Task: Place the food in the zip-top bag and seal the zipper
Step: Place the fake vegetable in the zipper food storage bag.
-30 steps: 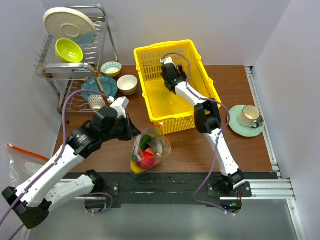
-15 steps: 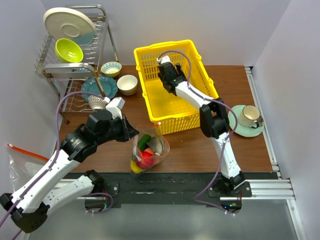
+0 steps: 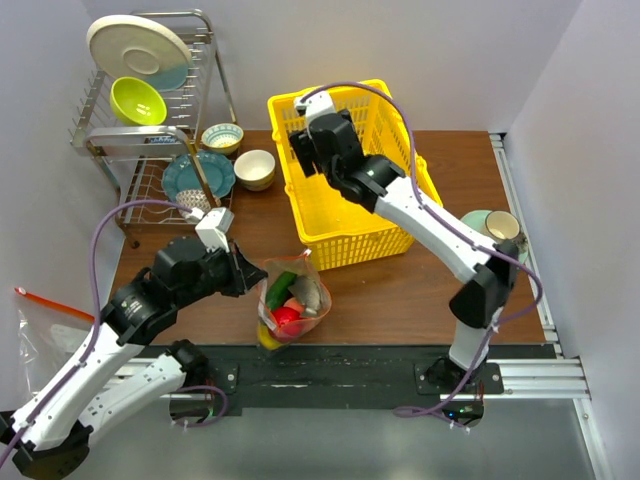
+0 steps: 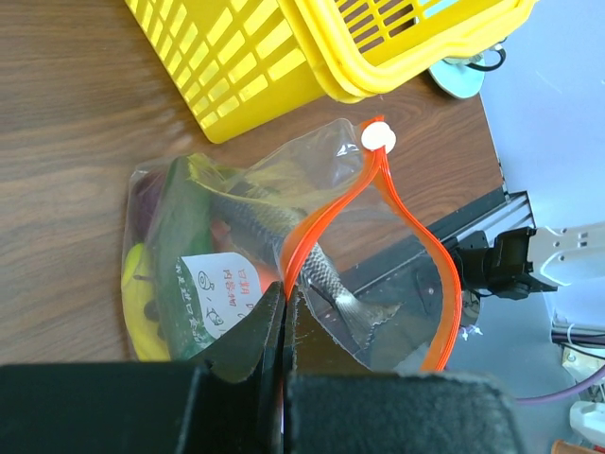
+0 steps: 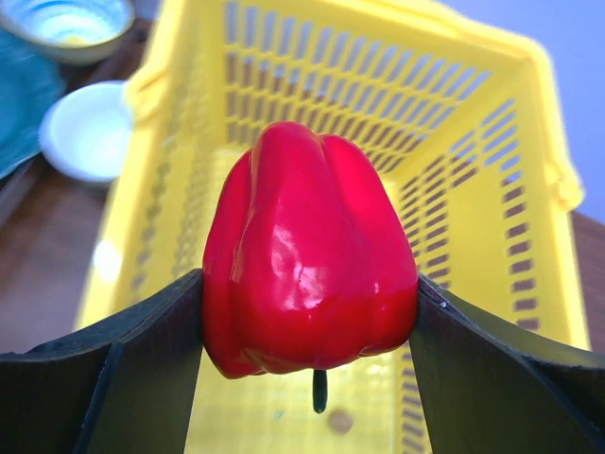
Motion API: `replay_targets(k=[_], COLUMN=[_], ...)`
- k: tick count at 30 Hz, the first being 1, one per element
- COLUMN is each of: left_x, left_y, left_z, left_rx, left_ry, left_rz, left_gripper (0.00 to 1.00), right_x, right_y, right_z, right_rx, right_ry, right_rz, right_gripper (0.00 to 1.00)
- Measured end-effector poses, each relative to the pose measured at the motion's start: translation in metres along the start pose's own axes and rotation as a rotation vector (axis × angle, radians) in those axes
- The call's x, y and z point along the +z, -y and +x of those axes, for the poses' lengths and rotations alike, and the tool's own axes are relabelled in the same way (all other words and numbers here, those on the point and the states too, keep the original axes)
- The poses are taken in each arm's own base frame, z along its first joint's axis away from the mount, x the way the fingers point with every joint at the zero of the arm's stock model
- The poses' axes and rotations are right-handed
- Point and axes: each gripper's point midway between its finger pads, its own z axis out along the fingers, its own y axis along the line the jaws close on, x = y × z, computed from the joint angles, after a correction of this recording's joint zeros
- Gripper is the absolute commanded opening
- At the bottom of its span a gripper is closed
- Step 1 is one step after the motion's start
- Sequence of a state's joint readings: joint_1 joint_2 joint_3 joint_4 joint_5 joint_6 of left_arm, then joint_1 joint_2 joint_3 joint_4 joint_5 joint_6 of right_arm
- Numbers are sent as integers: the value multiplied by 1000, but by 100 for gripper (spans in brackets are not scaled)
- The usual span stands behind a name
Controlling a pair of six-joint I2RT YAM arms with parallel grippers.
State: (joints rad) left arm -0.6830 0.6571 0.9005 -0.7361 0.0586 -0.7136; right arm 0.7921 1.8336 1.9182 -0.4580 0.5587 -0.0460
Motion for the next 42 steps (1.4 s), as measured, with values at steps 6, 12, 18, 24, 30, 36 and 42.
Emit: replay_targets(k=[6, 12, 18, 24, 30, 36, 42], left_x=[-3, -3, -2, 0, 5, 5, 1], left_y=[-4, -5, -7, -7, -7, -7, -8], left_z=[3, 5, 6, 6, 5, 5, 7], left_rx=[0, 0, 0, 0, -1, -1, -1], left_ry=[6, 8, 8, 4, -3, -6, -9], left_rz=[-2, -3, -7, -11, -15, -17, -20], left_gripper=[0, 0, 0, 0, 0, 0, 0], right_x=[-83, -179, -246, -264, -261, -247, -244], right_y=[-39, -69, -86, -112, -133, -146, -142], right_z=[16, 45, 76, 115, 129, 129, 118], right_rx=[44, 132, 225, 282, 333, 353, 363], right_ry=[-29, -58, -119, -241, -295, -307, -278], right_rz=[-292, -656, -914, -1022, -1048, -1018, -995], right_gripper=[42, 41, 42, 42, 73, 93, 92])
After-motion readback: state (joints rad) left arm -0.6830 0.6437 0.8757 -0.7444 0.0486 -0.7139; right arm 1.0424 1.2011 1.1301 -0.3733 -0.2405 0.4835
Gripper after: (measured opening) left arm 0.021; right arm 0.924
